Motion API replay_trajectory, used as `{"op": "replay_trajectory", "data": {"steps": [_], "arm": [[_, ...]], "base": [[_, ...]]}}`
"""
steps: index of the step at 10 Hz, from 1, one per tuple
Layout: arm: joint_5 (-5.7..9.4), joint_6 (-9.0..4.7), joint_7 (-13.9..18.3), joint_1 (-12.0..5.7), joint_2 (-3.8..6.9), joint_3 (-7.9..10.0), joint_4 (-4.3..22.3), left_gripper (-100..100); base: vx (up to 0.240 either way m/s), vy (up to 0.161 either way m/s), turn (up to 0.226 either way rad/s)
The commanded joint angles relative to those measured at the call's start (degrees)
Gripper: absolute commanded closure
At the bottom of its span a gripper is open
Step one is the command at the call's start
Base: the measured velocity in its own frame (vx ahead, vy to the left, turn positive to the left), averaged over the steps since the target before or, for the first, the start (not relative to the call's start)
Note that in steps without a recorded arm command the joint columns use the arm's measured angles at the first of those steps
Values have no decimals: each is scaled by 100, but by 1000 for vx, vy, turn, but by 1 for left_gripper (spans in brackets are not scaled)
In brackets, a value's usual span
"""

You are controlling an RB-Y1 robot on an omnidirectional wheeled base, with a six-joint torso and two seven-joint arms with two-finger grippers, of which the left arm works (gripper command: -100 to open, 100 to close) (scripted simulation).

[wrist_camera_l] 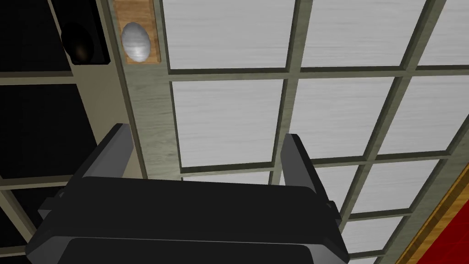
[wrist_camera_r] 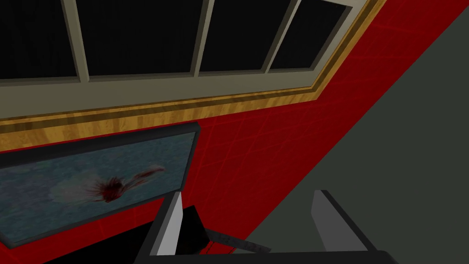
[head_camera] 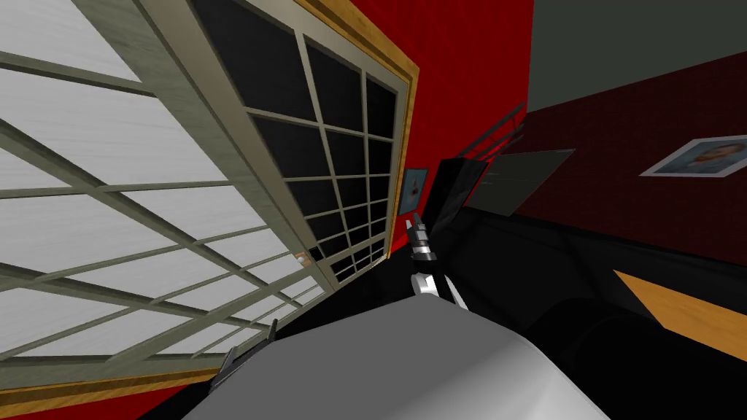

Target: Pull the door open

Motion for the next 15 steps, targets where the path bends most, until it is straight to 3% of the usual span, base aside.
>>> {"op": "replay_trajectory", "data": {"steps": [1,3,5,9,12,15], "arm": [[46,70,-60,54,59,116,74,-100],[116,164,-157,42,142,285,246,-100],[137,194,-188,34,164,337,300,-100],[282,408,-420,-134,266,673,667,-100],[367,559,-596,-403,278,854,902,-100],[400,642,-704,-677,246,907,1015,-100]], "base": [[-187,8,58],[-202,38,79],[-108,27,17],[-149,39,40],[-69,44,-21],[38,44,-67]]}}
